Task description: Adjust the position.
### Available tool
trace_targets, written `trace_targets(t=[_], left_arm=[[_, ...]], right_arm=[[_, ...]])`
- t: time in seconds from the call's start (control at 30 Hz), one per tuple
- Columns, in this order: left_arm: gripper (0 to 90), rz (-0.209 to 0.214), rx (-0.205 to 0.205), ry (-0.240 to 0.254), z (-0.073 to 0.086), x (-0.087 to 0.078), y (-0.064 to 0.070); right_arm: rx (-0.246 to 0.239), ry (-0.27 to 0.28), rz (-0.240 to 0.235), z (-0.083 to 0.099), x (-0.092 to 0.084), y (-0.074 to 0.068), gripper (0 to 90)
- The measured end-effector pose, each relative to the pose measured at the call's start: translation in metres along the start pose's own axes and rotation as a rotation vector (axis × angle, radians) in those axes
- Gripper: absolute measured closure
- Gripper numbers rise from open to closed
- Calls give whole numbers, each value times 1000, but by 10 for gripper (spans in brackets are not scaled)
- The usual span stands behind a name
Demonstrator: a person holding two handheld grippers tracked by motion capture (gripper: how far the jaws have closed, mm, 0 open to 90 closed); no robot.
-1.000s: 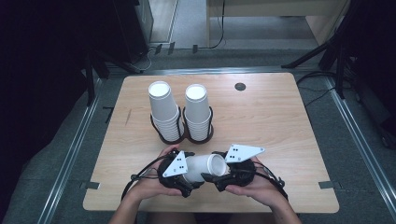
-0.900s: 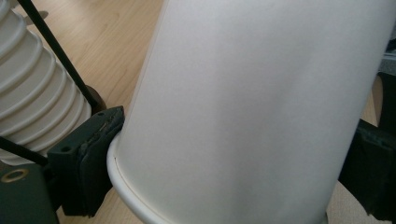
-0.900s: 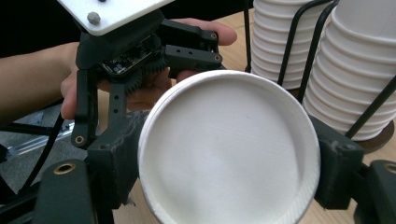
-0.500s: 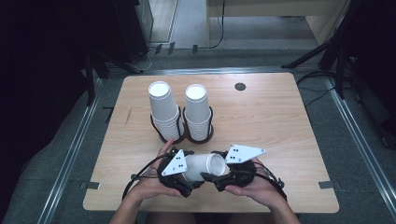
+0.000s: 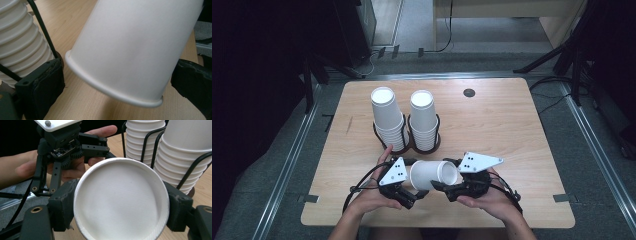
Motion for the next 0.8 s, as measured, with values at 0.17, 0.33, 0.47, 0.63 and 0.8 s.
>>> trace_targets(t=[0.17, 0.33, 0.47, 0.63, 0.8], left_arm=[[0, -5, -20, 21, 1, -3, -4], [0, 1, -35, 33, 2, -7, -7], [0, 0, -55, 55, 2, -10, -9], [0, -1, -69, 75, 3, -14, -13], [0, -1, -78, 92, 3, -16, -14]], right_arm=[[7, 12, 15, -1, -4, 3, 247], [9, 24, 28, -3, -8, 6, 247], [11, 35, 35, -4, -10, 8, 247], [16, 46, 41, -5, -12, 9, 247], [20, 60, 45, -6, -14, 9, 247]])
Point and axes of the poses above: each handheld gripper's, and its own axes: x roughly forward along the jaws, z roughly out of its underside, y roughly to its right, the point moved 3 cm from there along x, roughly forward along the jaws, and after that the axes turned 6 degrees about z, right-handed, at the moved point
